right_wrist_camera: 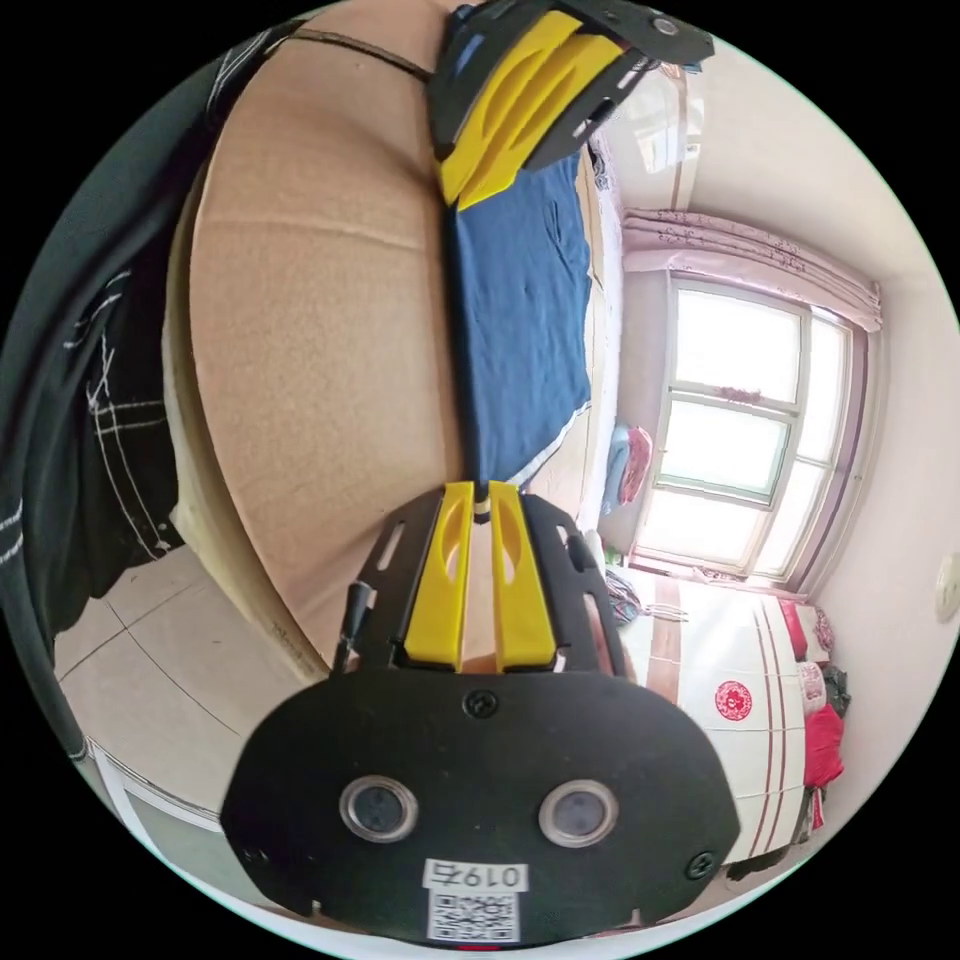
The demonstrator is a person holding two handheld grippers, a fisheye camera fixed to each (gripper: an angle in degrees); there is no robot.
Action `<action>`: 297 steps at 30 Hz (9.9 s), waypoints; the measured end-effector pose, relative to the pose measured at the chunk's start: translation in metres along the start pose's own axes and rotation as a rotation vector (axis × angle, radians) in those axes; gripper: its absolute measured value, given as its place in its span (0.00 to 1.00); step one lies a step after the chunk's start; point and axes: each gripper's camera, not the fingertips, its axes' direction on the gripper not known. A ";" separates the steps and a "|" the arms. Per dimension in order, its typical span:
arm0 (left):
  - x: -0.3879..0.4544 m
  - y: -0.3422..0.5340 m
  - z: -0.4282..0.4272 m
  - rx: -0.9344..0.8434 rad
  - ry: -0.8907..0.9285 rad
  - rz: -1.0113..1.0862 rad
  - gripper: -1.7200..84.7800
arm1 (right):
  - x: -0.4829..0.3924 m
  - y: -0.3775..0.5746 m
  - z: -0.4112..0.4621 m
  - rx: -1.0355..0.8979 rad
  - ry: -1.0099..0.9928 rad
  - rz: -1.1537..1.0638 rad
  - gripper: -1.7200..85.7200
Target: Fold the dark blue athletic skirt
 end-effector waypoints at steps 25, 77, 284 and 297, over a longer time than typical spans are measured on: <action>-0.168 -0.205 0.096 0.299 0.222 0.382 0.09 | -0.039 0.435 0.248 0.409 -0.983 1.383 0.01; -0.429 -0.447 0.219 0.127 0.536 0.665 0.03 | -0.322 0.308 0.453 0.355 -1.601 0.742 0.02; -0.731 0.014 -0.321 0.079 0.420 -1.295 0.08 | -0.395 -0.119 0.487 0.599 -1.300 1.016 0.06; -0.700 -0.010 -0.278 0.090 0.364 -1.280 0.04 | -0.356 -0.132 0.489 0.500 -1.200 1.044 0.04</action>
